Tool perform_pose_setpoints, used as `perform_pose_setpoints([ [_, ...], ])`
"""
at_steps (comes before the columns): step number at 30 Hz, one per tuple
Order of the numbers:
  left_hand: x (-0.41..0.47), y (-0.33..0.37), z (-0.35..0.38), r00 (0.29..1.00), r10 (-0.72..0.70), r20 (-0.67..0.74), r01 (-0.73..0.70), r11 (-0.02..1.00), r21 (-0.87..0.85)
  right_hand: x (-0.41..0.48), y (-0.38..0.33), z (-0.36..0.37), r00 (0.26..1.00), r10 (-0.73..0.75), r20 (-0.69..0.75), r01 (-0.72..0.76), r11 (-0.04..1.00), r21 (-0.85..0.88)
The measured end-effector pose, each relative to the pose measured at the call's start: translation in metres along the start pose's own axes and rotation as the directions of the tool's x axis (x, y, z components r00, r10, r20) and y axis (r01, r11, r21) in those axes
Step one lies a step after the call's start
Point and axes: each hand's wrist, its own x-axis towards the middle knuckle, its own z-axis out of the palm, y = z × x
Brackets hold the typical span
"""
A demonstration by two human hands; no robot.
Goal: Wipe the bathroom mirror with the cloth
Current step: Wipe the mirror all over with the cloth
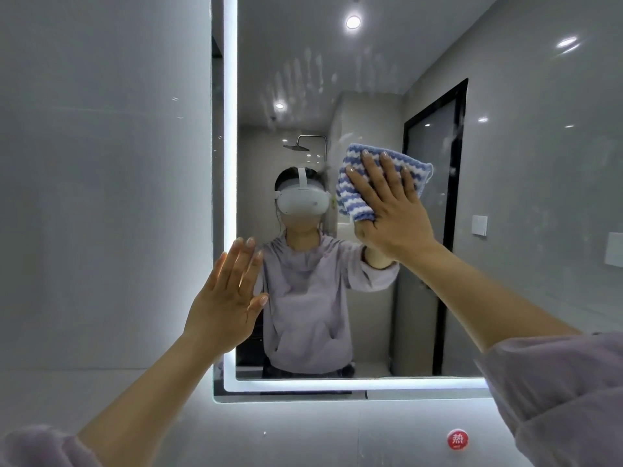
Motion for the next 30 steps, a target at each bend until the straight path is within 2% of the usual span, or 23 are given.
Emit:
perform_pose_setpoints([
  [7,0.008,0.002,-0.018,1.0,0.004,0.029,-0.007,0.991,0.135,0.0,-0.001,0.003,1.0,-0.001,-0.015,0.001,1.0,-0.004],
  [12,0.03,-0.01,-0.035,0.998,-0.028,-0.052,0.037,0.984,0.173,0.0,0.0,0.004,1.0,-0.004,-0.021,0.004,1.0,0.009],
  [19,0.075,-0.023,-0.043,0.979,-0.12,-0.163,0.146,0.977,0.157,-0.001,0.0,0.003,1.0,0.0,-0.013,0.0,1.0,0.025],
  [25,0.089,-0.021,-0.026,0.974,-0.117,-0.195,0.15,0.975,0.164,-0.002,0.002,0.004,1.0,-0.01,-0.004,0.01,0.999,0.033],
  [30,0.092,-0.022,-0.012,0.957,-0.127,-0.261,0.159,0.982,0.106,-0.002,0.002,0.004,1.0,-0.021,-0.008,0.021,1.0,0.023],
])
